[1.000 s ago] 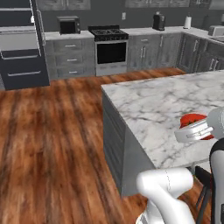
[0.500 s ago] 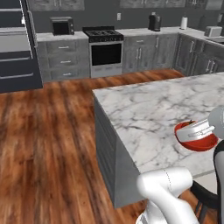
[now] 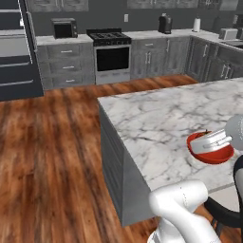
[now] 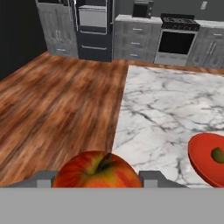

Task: Retrieve the kiwi and apple from the fridge and place them into the bowl on the dining table.

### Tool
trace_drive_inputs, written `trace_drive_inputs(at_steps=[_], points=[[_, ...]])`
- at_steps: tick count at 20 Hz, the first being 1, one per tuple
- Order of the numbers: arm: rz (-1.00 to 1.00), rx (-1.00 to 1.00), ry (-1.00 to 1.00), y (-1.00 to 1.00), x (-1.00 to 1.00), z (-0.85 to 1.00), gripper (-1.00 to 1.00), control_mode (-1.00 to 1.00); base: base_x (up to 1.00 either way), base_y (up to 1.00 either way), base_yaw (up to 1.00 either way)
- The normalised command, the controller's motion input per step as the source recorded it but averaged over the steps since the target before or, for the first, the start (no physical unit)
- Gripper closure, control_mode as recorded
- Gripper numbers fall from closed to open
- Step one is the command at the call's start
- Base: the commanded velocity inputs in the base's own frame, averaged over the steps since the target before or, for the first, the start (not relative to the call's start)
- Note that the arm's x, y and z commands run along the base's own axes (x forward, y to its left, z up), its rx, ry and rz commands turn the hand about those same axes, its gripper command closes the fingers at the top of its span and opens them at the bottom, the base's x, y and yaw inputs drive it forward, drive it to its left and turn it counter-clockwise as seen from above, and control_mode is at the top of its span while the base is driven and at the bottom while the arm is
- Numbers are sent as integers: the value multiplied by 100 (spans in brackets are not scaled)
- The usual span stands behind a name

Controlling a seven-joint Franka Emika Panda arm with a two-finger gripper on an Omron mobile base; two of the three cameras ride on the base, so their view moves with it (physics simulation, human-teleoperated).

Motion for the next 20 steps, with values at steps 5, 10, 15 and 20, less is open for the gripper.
trace_drive_inputs(at_steps=[5,10,15,20], points=[[0,0,0,0,0,0,100,100,1,-32,-2],[-3,0,1,-29,15,0,100,-100,1,-11,-1],[-6,0,5,-63,27,-1,100,-100,0,0,0],[-7,0,8,-67,24,-5,100,-100,0,0,0]])
